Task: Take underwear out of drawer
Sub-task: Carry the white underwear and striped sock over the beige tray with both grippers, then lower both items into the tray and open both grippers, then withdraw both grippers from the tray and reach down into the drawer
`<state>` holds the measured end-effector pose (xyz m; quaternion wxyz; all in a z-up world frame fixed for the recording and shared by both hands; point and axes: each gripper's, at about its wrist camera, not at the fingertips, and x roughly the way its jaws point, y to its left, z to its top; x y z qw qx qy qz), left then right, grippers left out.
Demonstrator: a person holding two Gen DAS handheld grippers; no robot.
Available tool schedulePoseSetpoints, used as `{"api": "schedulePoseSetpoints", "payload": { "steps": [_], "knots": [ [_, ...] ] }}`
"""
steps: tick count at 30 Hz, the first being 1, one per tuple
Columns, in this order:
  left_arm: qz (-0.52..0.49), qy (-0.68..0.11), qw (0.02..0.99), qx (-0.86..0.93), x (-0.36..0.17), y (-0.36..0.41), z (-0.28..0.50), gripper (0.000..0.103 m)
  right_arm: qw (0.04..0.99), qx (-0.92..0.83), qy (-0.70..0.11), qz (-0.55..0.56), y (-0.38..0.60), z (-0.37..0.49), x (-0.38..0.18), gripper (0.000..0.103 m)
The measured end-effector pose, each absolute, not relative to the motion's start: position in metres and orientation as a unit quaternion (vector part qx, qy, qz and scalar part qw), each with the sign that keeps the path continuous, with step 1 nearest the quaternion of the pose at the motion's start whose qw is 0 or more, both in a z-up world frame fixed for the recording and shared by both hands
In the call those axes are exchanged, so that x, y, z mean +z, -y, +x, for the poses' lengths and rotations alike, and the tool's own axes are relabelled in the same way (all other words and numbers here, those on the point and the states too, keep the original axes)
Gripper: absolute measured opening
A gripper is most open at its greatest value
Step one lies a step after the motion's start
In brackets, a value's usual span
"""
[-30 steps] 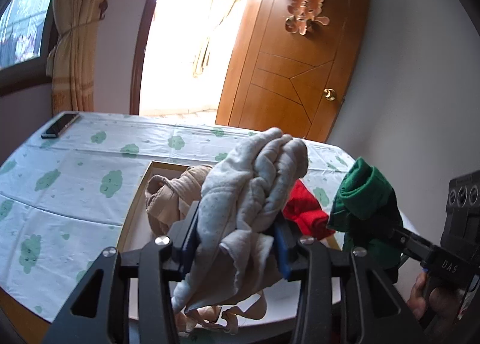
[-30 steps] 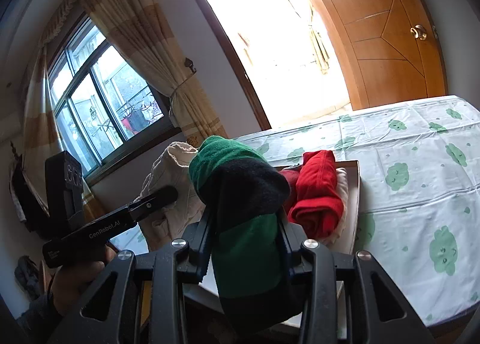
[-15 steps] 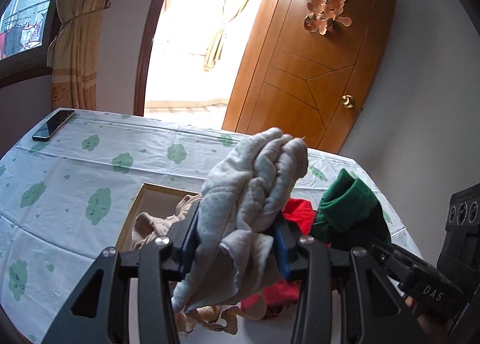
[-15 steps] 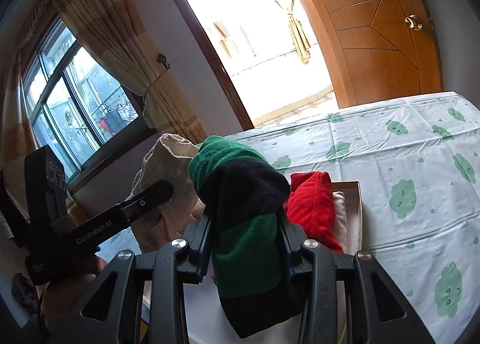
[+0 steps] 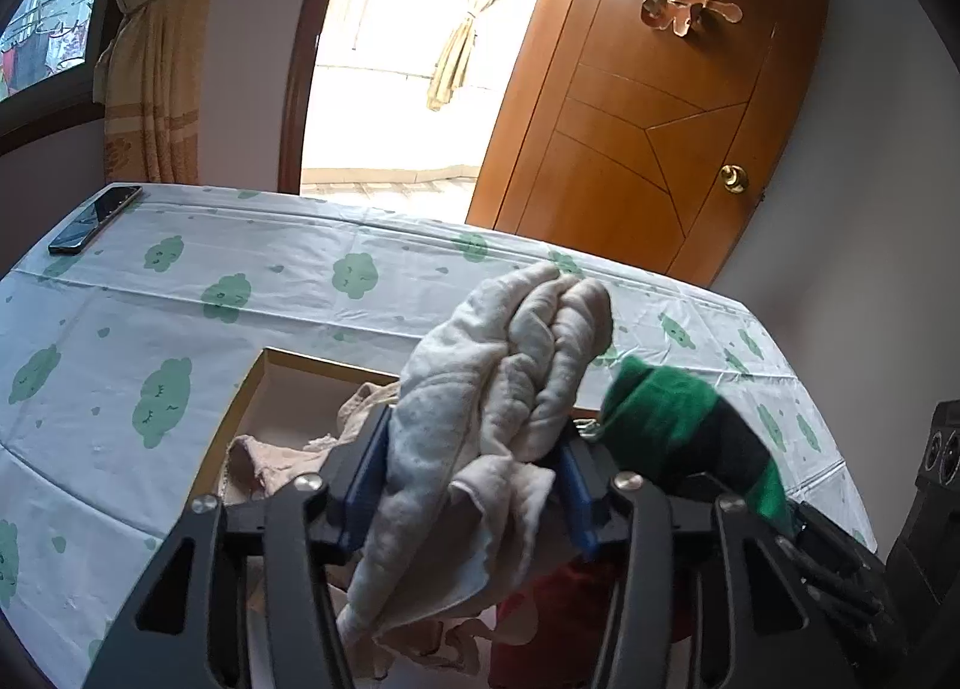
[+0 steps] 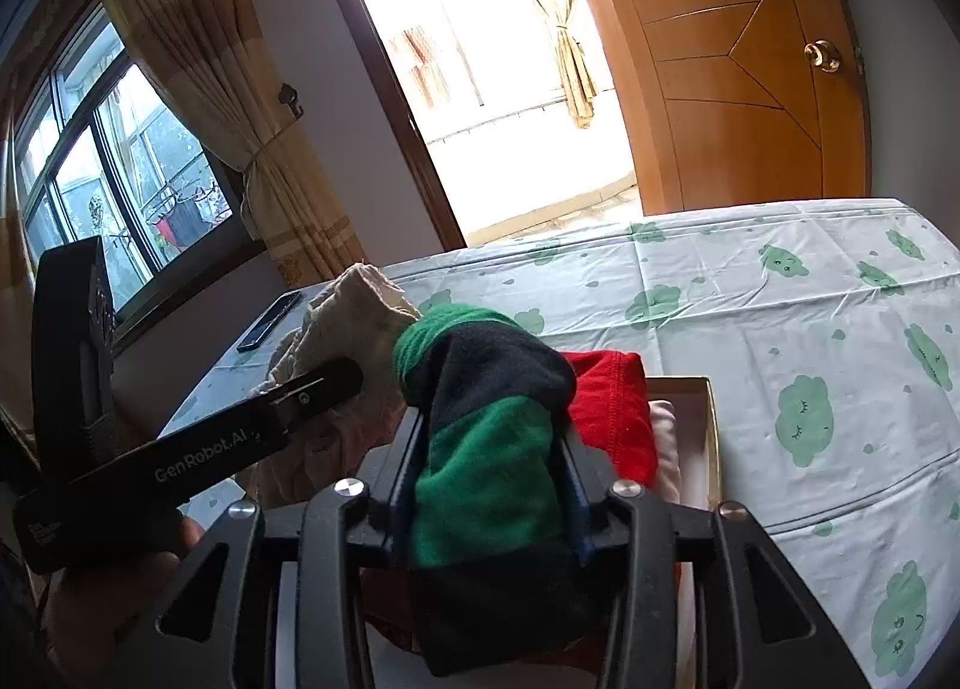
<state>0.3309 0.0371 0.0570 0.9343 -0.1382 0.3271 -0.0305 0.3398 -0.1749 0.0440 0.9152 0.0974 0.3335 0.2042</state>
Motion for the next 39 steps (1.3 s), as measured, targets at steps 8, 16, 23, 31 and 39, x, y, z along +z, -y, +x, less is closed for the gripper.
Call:
{"api": "schedulePoseSetpoints", "payload": {
  "steps": [8, 16, 23, 31, 39],
  "knots": [
    [-0.120, -0.328, 0.936, -0.042, 0.055, -0.030, 0.323, 0.068, 0.918, 0.218, -0.308, 0.120, 0.192, 0.322, 0.048, 0.079],
    [-0.111, -0.284, 0.952, -0.040, 0.077, -0.029, 0.305, 0.087, 0.915, 0.224, -0.299, 0.148, 0.217, 0.291, 0.054, 0.083],
    [-0.111, -0.249, 0.960, -0.059, 0.097, -0.029, 0.278, 0.095, 0.914, 0.258, -0.286, 0.129, 0.232, 0.241, 0.063, 0.085],
    [-0.092, -0.233, 0.963, -0.103, 0.090, -0.026, 0.215, 0.095, 0.911, 0.295, -0.280, 0.074, 0.242, 0.163, 0.053, 0.087],
    [-0.062, -0.220, 0.964, -0.134, 0.062, -0.024, 0.129, 0.095, 0.906, 0.299, -0.297, 0.034, 0.255, 0.098, 0.018, 0.087]
  ]
}}
